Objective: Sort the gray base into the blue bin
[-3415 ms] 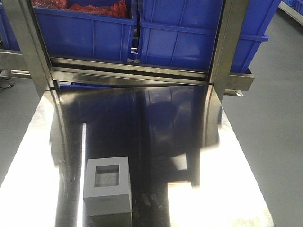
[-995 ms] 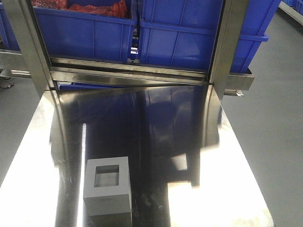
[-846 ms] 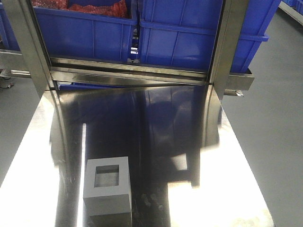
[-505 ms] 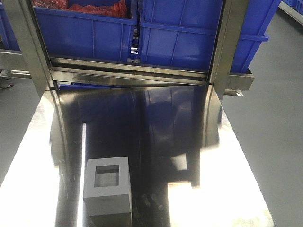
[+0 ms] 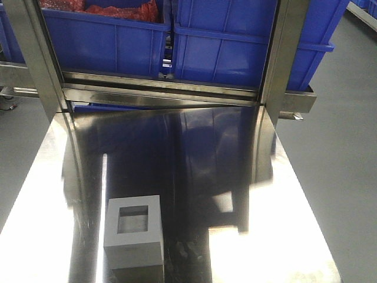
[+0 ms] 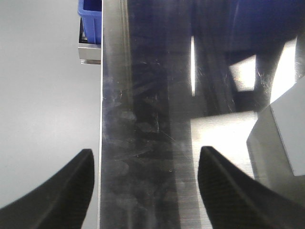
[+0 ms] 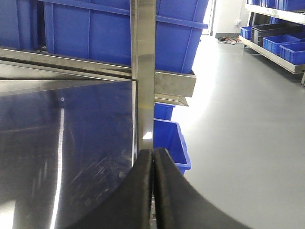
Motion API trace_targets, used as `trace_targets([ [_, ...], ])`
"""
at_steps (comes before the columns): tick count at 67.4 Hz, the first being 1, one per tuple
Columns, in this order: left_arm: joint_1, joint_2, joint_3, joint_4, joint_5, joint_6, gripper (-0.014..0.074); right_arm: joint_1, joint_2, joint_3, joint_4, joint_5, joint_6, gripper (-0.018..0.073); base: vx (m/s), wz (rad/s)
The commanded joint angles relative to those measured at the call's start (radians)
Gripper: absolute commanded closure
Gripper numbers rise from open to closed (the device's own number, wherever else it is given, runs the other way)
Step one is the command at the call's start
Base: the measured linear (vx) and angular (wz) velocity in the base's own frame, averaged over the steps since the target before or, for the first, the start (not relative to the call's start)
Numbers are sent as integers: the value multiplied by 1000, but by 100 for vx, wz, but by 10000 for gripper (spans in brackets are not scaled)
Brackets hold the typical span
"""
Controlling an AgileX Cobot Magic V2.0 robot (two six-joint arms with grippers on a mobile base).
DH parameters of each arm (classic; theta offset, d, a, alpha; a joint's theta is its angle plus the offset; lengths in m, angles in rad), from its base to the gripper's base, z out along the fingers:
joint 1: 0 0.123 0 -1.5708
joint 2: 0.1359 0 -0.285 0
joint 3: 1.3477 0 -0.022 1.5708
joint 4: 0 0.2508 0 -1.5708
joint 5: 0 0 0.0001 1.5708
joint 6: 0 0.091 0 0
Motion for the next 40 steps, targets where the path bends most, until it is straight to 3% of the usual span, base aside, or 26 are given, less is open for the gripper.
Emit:
trace_targets([
  [1,1,6,-33,-3,-70,-11,136,-2,-8,6,-9,-80,-12,564,0,0],
  [10,1,6,-35,-88,-81,-53,136,-2,-8,6,-9,-80,-12,564,0,0],
  [20,1,24,-61,-266,-96,20,136,-2,-8,6,-9,-80,-12,564,0,0],
  [26,0,49,-94,-423,-95,140,136,-2,-8,6,-9,-80,-12,564,0,0],
  [40,-50,171,-135,-934,-80,528,136,-2,-8,6,-9,-80,-12,564,0,0],
])
